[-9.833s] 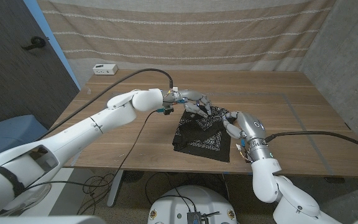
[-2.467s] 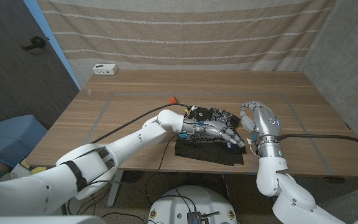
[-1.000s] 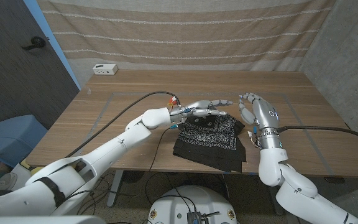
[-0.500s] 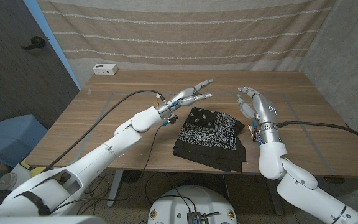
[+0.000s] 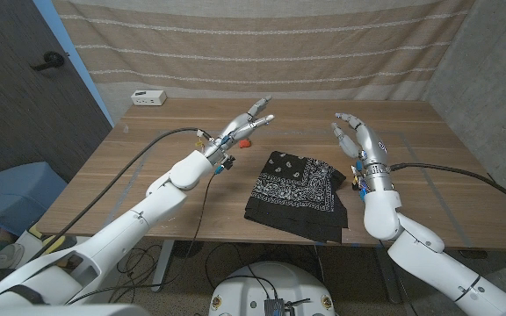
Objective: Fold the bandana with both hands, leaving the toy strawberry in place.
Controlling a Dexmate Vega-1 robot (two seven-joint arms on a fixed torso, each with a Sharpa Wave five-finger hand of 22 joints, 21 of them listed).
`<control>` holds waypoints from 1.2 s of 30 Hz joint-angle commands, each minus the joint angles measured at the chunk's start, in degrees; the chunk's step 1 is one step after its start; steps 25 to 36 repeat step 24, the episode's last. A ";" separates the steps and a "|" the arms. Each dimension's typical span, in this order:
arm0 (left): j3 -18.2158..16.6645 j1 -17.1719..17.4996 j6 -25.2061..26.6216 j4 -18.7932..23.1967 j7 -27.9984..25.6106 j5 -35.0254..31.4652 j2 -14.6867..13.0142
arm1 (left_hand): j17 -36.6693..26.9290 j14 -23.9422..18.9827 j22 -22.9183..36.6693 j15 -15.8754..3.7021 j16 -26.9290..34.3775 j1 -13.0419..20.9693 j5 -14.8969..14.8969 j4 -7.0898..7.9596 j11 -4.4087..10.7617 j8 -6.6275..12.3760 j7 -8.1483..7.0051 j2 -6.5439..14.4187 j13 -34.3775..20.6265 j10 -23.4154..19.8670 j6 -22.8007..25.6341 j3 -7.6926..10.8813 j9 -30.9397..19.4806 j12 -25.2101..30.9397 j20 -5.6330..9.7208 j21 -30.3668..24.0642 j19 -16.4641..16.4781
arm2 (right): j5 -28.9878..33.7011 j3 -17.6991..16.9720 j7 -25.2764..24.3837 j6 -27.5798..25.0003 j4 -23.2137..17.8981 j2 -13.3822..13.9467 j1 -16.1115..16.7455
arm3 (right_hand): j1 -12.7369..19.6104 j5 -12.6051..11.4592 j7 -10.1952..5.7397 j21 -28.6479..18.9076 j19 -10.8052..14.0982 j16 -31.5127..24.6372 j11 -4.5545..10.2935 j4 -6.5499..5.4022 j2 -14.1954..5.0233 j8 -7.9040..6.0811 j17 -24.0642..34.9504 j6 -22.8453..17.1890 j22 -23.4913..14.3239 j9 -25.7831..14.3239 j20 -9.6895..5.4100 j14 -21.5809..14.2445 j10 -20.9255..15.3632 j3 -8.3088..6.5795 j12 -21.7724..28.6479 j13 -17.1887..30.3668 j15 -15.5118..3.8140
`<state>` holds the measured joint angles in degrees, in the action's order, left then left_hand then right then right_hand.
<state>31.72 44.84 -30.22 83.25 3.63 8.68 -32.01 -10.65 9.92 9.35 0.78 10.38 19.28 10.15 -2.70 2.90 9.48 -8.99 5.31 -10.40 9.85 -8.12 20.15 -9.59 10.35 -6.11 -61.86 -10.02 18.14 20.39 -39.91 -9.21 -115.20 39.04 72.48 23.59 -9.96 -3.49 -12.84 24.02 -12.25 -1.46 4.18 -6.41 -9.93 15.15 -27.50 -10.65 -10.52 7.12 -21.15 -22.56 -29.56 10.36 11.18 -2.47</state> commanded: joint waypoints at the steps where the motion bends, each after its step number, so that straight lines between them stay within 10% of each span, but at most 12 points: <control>1: -4.00 2.25 0.14 0.19 -1.94 4.02 -1.86 | -0.08 4.40 0.20 -0.93 0.45 -1.21 0.37 0.45 0.18 0.36 1.51 0.27 -0.04 1.51 -0.25 -0.29 -0.14 0.52 0.57 0.54 -17.43 | -7.14 -0.57 0.74 9.34 5.37 -3.92 -3.68 | -0.63 -0.40 0.24 0.00 0.17 0.09 -0.54 0.23 0.49 -0.43 -0.55 0.31 -0.16 -0.15 -1.76 -0.31 0.22 0.34 0.41 0.05 -0.27; 11: -5.26 1.03 -0.52 -4.54 -0.66 8.10 -1.19 | 0.35 2.99 0.25 -1.00 0.99 -2.22 1.18 3.38 -1.68 0.68 8.39 6.44 0.19 -0.32 -0.42 3.38 -0.06 1.19 2.99 2.92 -14.49 | -13.26 -1.56 2.42 13.81 10.01 -6.81 -6.86 | -1.03 -0.56 1.06 -0.02 0.33 0.30 -1.16 0.46 0.52 -0.59 -1.06 0.42 -0.12 -0.13 -3.82 -0.23 0.38 0.18 0.48 -0.01 0.01; 23: -5.83 -1.68 -1.29 -15.37 0.83 12.27 1.20 | 0.70 3.46 0.30 -1.36 0.28 3.42 3.45 3.90 -2.02 0.35 9.16 6.76 0.22 0.30 -0.90 14.57 -0.06 0.55 3.94 5.65 -13.86 | -17.39 0.10 3.81 20.19 16.67 -11.05 -12.79 | -1.67 -0.66 2.05 0.01 0.39 0.17 -1.77 0.48 0.12 -0.79 -1.54 0.23 -0.10 -0.10 -3.41 -0.82 -0.20 -0.09 0.78 -0.06 0.50; 36: -5.94 -1.70 -1.86 -16.12 1.02 12.61 1.32 | 0.67 3.84 0.32 -1.19 0.20 3.51 3.47 4.05 -2.05 0.29 9.29 6.69 0.20 0.81 -1.27 14.91 -0.07 0.40 3.84 5.97 -14.28 | -17.24 0.46 4.05 19.88 16.40 -11.19 -13.17 | -1.65 -0.67 2.07 -0.01 0.43 0.15 -1.94 0.56 0.12 -0.77 -1.61 0.31 -0.10 -0.10 -3.44 -0.95 -0.37 -0.13 0.84 -0.06 0.47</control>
